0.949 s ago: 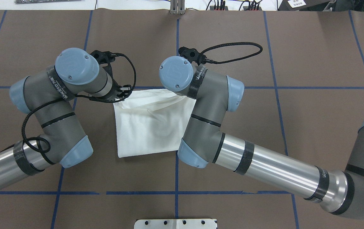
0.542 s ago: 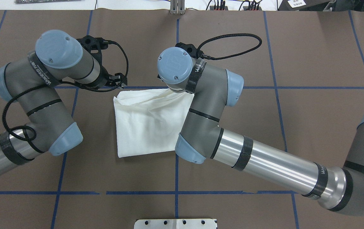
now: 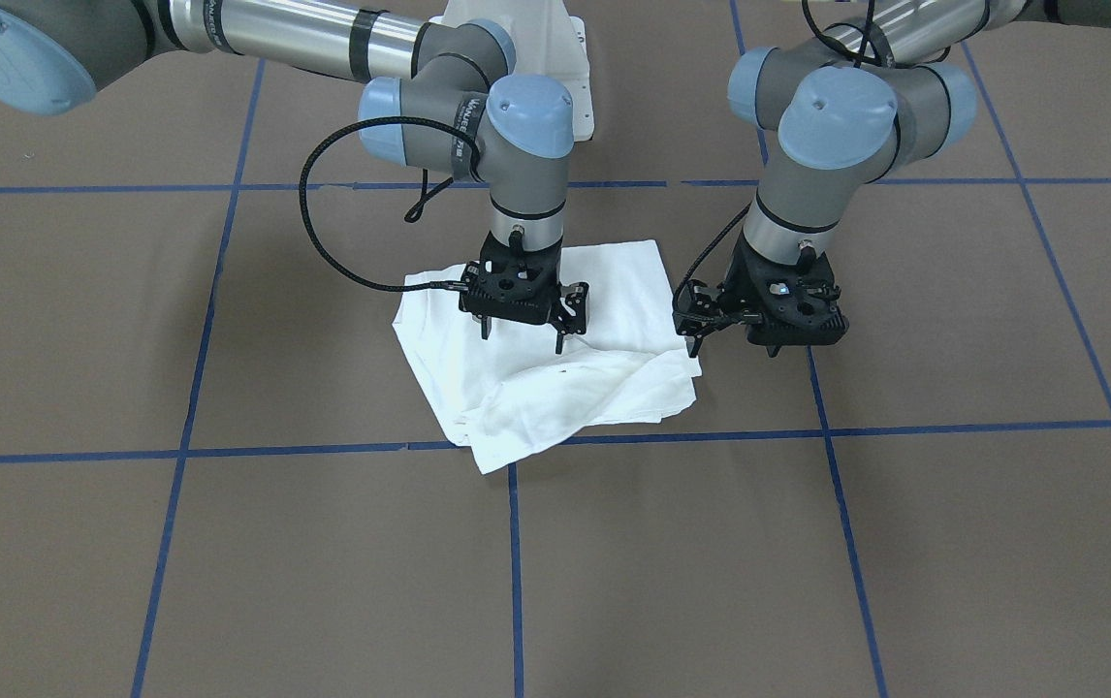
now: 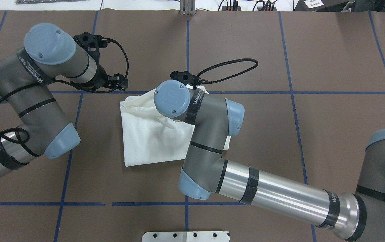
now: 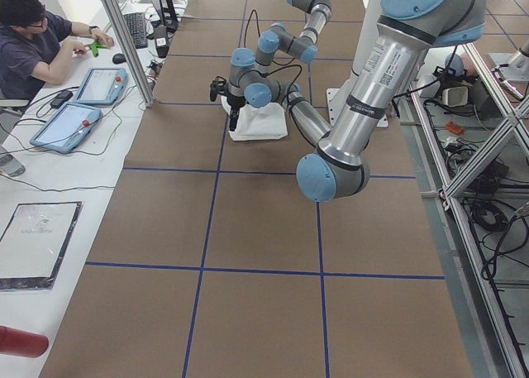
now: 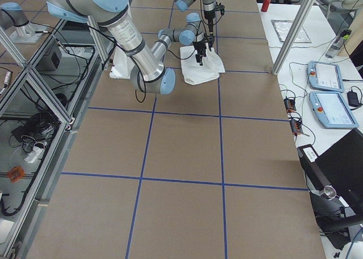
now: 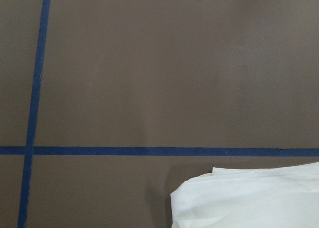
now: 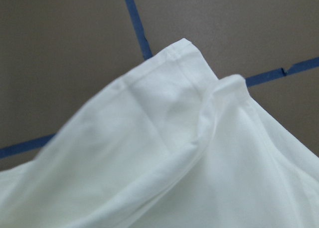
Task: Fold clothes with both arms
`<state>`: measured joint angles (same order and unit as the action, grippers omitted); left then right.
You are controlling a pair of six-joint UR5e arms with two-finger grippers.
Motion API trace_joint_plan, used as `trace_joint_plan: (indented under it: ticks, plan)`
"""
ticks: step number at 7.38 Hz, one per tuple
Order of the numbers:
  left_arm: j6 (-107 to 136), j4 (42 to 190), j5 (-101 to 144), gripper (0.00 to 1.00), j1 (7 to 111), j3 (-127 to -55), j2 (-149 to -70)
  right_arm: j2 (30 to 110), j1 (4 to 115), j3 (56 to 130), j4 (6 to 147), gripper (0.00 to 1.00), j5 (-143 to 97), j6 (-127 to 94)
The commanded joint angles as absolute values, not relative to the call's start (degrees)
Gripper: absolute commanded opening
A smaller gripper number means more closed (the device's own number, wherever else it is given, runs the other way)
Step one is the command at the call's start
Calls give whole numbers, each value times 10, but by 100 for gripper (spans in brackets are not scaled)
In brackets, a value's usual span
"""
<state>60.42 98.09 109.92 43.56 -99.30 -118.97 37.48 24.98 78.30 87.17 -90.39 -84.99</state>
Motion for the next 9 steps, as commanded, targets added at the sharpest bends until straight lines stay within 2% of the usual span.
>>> trace_joint_plan:
  ticks: [1, 4, 6, 9]
  plan:
    - [605, 981, 1100, 100, 436, -994, -1189, 373, 245, 752, 868, 100, -880, -790]
    - [606, 980, 1100, 100, 436, -998, -1188, 367, 284, 702, 865, 100, -868, -728]
    - [607, 979, 1100, 100, 436, -1003, -1188, 334, 321, 613, 833, 100, -863, -697]
    - [618, 985, 1100, 100, 425, -999, -1190, 332, 377, 609, 827, 100, -904, -646]
